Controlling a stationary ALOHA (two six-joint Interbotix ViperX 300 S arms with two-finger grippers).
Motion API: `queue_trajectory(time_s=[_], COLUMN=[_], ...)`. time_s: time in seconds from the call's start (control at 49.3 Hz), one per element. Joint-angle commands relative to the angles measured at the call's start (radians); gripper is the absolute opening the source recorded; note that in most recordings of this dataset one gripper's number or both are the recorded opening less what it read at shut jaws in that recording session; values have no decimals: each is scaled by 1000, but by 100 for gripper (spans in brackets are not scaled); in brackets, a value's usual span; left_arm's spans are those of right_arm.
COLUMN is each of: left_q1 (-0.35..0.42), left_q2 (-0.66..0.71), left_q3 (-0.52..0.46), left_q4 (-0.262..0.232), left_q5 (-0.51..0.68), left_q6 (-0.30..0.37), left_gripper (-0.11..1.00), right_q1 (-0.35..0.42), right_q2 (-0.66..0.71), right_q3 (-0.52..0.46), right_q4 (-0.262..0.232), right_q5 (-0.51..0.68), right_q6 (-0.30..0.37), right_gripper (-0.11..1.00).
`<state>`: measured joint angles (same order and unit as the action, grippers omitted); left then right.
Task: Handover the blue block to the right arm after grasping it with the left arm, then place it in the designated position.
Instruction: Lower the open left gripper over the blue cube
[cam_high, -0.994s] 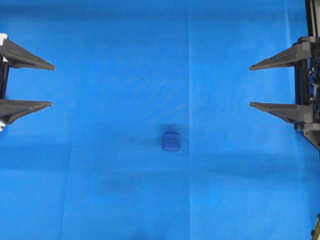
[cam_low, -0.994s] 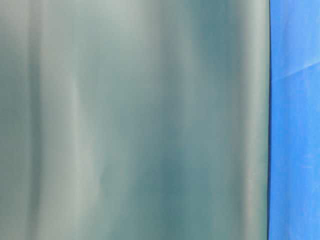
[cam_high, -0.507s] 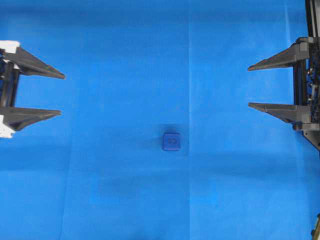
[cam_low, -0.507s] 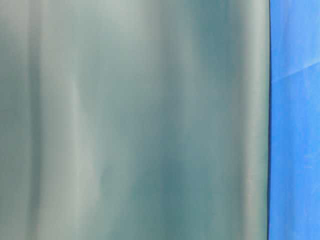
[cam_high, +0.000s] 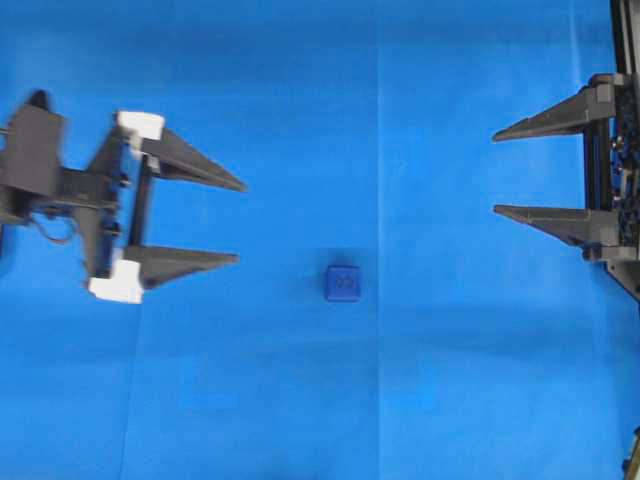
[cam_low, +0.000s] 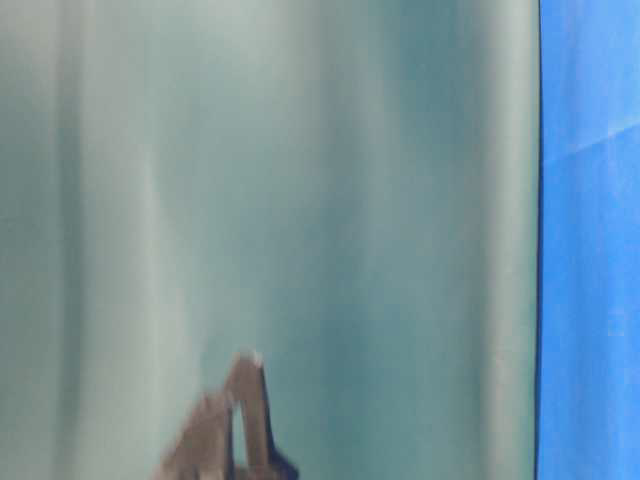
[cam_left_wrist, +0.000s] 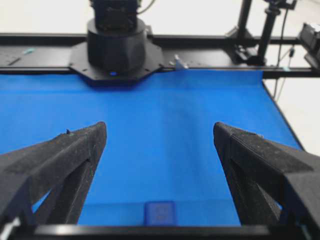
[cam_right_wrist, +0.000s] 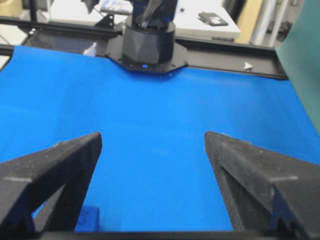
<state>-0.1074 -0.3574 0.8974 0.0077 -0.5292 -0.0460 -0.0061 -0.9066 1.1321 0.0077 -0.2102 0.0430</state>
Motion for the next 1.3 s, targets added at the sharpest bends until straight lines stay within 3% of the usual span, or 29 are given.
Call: queue_trajectory(time_s=[0.0,0.223,0.548,0.892,1.095,1.278], left_q1=[-9,-18,-15,-8,-6,-6], left_q2=[60,213,334,342,350,385], left_q3=[-89,-256,-436,-454,-515,-614], left_q4=[3,3,2,3,3,2], left_q5=[-11,21,124,192,394,660], left_q6=[0,2,5,3,-9,-11], left_gripper=[92,92,92,92,92,92], right_q1=[0,-2,0,-2,0,0], right_q2=[6,8,11,12,12,12], right_q3=[-26,-28,-28,-29,-31,-32], right_q4=[5,3,3,5,3,3], right_q5=[-11,-11,-20,-20,-18,-17], right_q6=[2,2,2,2,2,2], right_gripper=[97,97,97,97,97,97])
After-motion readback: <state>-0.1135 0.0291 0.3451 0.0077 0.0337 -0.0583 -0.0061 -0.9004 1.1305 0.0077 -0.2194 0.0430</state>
